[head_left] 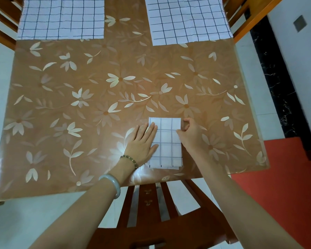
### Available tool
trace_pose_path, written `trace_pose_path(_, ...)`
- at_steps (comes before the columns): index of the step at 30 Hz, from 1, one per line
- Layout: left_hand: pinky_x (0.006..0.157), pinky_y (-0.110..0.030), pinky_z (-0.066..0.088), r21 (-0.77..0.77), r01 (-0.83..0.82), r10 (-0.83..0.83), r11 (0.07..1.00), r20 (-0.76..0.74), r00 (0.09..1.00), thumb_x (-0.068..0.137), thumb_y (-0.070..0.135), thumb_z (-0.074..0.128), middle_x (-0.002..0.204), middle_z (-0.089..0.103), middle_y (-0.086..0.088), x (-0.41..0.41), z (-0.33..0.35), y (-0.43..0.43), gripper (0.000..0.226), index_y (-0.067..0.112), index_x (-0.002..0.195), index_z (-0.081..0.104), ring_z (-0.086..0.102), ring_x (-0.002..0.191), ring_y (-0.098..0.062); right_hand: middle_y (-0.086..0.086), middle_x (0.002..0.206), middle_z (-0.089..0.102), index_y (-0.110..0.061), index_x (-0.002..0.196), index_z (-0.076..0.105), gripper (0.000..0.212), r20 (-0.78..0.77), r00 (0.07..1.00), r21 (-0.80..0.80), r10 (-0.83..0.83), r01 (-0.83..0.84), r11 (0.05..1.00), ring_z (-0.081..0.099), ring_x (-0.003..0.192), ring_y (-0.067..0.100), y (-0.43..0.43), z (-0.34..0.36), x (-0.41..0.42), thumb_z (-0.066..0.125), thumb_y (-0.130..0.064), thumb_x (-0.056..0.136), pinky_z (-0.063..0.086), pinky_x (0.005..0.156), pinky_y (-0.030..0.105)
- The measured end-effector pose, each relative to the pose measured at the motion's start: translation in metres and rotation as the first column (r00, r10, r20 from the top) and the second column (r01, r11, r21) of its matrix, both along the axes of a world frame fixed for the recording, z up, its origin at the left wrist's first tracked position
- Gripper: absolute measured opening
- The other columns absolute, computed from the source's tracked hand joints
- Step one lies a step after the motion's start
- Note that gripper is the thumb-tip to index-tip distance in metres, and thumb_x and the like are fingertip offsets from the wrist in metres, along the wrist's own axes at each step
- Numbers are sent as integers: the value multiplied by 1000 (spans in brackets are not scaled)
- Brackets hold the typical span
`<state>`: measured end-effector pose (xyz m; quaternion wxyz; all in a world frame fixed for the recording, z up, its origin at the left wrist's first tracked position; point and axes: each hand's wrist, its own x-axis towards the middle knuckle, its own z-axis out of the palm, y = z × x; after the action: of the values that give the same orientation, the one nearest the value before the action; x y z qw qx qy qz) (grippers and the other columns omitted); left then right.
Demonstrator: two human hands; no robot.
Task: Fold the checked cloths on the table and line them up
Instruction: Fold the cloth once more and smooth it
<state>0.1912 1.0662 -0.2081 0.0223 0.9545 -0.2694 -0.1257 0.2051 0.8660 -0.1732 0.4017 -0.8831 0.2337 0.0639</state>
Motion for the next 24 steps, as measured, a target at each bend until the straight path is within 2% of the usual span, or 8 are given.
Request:
trace_pose_path(2,114,-50,16,21,-7,8,1000,-17,1000,99,50,14,154,31,-9,-1,-2,-1,66,8,148,30,29,142,-30,8,112,55,-10,116,58,34,105,992,-182,73,-53,982,56,98,22,6,1,-4,65,-10,83,51,80,31)
trace_pose_path(5,115,-52,17,24,-18,19,1000,-30,999,99,52,10,154,31,-9,0,-3,-1,68,9,148,31,31,140,-31,17,115,58,-4,111,63,27,303,881,-392,362,-231,890,56,103,30,33,-1,-8,50,-5,87,47,87,34)
trace_pose_path(7,114,-53,21,21,-18,18,1000,-33,999,100,52,10,152,34,-10,-1,-4,-1,69,7,147,33,33,139,-32,19,131,53,-3,120,59,35,223,796,-414,563,-446,794,50,122,34,48,-11,-8,43,-5,89,42,101,42)
trace_pose_path(10,112,-53,22,32,-18,19,999,-32,999,100,52,9,150,38,-10,-1,-5,-1,70,7,145,36,36,138,-32,14,152,32,-3,143,37,62,-9,696,-427,718,-652,627,23,144,28,47,-29,-10,59,-2,85,14,118,41)
trace_pose_path(13,113,-53,21,14,-24,25,1000,-28,999,99,54,9,153,33,-8,0,-7,-1,69,10,148,32,35,138,-31,13,148,40,-6,142,40,50,-91,717,-577,691,-604,550,33,140,26,28,-34,-8,42,-25,96,20,115,46)
trace_pose_path(16,113,-53,20,-7,-31,31,1000,-1,1000,99,54,10,153,32,-7,-1,-7,0,69,10,148,32,35,139,-30,13,152,33,-8,146,33,64,-180,789,-603,588,-561,568,29,141,28,1,-36,-6,23,-49,98,11,116,51)
trace_pose_path(20,112,-53,22,2,-40,40,999,12,999,99,54,14,153,34,-7,-2,-4,-1,68,11,147,34,36,139,-29,12,155,26,-7,148,27,69,-202,812,-647,547,-530,548,20,145,27,-9,-39,-8,17,-53,98,8,116,54)
trace_pose_path(24,111,-53,23,23,-53,53,998,-3,999,99,53,13,152,36,-7,-2,-3,-2,68,10,146,35,38,137,-29,14,157,17,-5,149,18,66,-117,828,-659,549,-478,580,15,146,29,12,-26,-23,21,-46,98,7,116,53)
